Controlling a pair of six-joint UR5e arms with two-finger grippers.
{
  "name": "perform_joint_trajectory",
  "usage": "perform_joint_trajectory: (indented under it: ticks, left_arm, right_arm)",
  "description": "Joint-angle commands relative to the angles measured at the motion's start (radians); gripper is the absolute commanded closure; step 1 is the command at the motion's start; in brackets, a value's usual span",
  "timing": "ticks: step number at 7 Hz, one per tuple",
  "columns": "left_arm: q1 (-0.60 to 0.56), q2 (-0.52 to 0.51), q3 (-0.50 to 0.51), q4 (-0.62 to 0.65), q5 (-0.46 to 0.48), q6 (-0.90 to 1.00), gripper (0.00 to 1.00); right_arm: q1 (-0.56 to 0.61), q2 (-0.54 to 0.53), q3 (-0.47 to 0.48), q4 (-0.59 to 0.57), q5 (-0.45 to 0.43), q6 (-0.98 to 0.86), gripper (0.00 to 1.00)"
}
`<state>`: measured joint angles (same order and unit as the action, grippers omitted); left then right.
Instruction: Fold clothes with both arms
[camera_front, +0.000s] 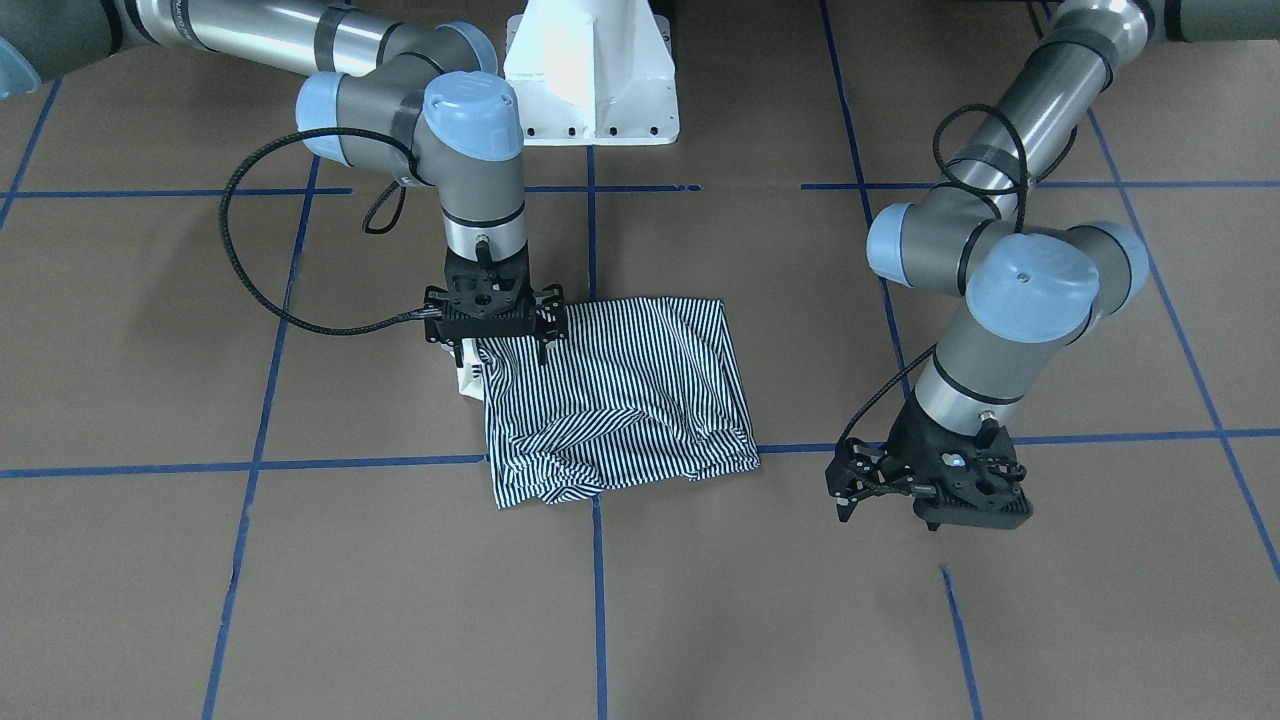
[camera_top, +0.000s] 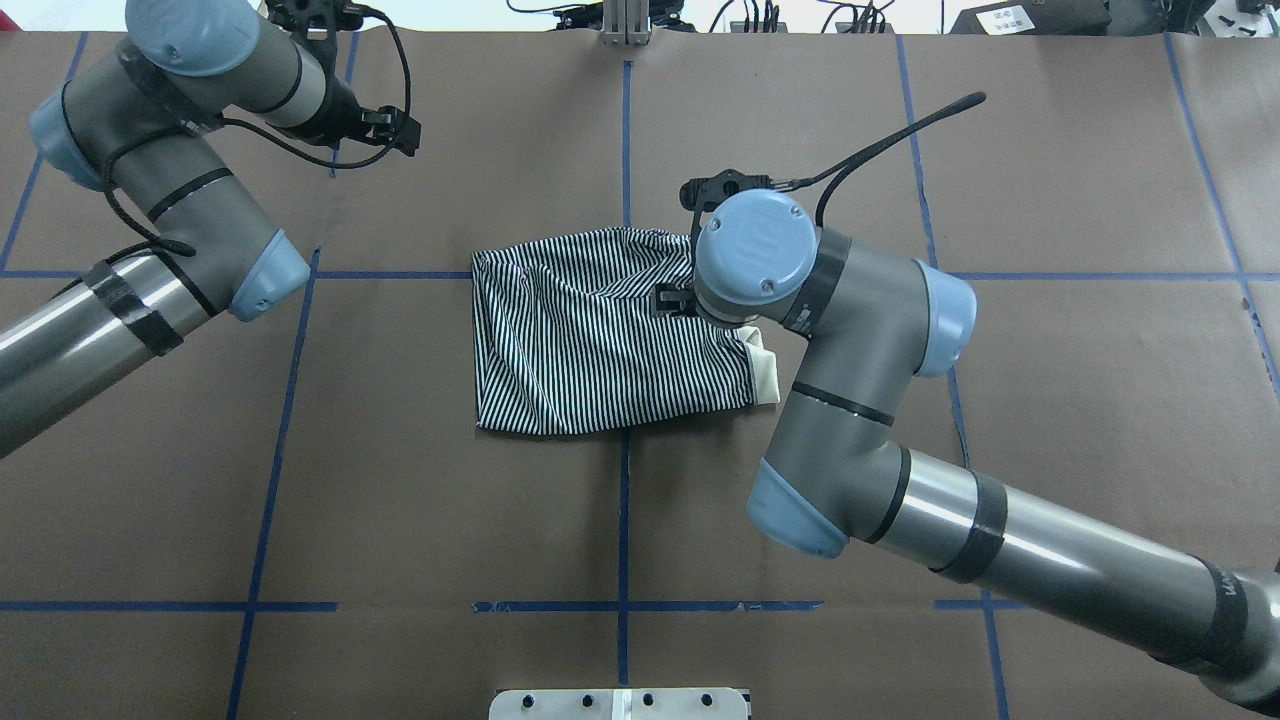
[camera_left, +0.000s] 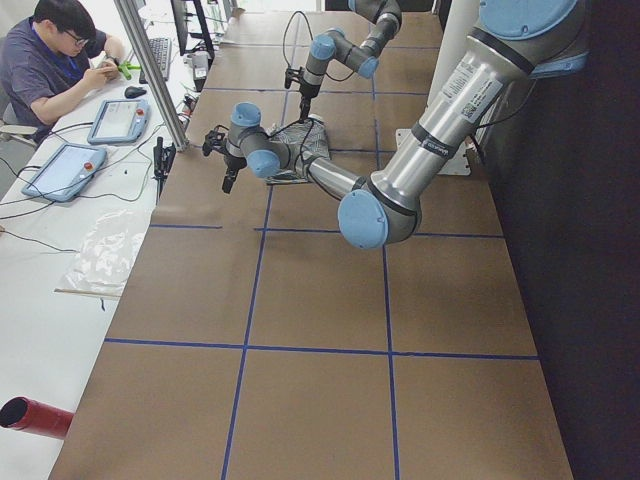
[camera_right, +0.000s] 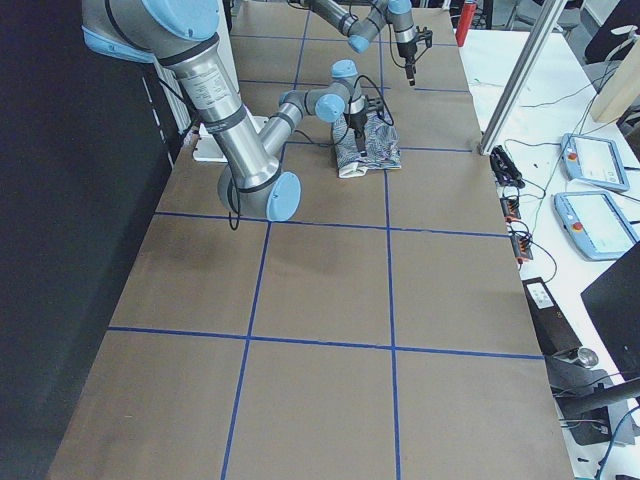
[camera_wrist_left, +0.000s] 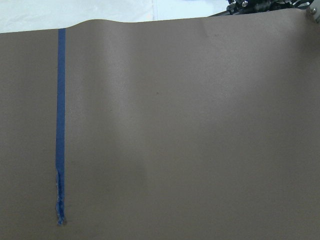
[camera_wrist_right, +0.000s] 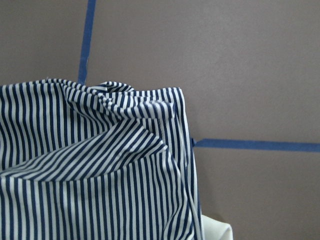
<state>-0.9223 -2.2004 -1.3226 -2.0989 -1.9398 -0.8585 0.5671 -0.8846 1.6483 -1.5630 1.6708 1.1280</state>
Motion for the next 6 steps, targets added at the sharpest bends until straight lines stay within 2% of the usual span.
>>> perform_joint_trajectory:
  ticks: [1, 2, 4, 5, 6]
  left_arm:
    - [-0.006, 0.130, -0.165, 0.016, -0.046, 0.015, 0.00]
    - [-0.035, 0.186, -0.238, 0.043, -0.066, 0.086, 0.00]
    - [-0.172, 0.339, -0.335, 0.115, -0.086, 0.415, 0.00]
    - [-0.293, 0.390, -0.317, 0.120, -0.175, 0.616, 0.00]
    - [-0.384, 0.448, -0.307, 0.131, -0.217, 0.770, 0.00]
  right_arm:
    - [0.130, -0.016, 0.114, -0.103, 0.155, -0.124, 0.00]
    - [0.208, -0.063, 0.148, -0.104, 0.229, -0.214, 0.00]
    - [0.389, -0.191, 0.180, -0.103, 0.363, -0.466, 0.00]
    - [0.486, -0.277, 0.180, -0.097, 0.421, -0.642, 0.00]
    - [0.575, -0.359, 0.179, -0.098, 0.469, -0.760, 0.00]
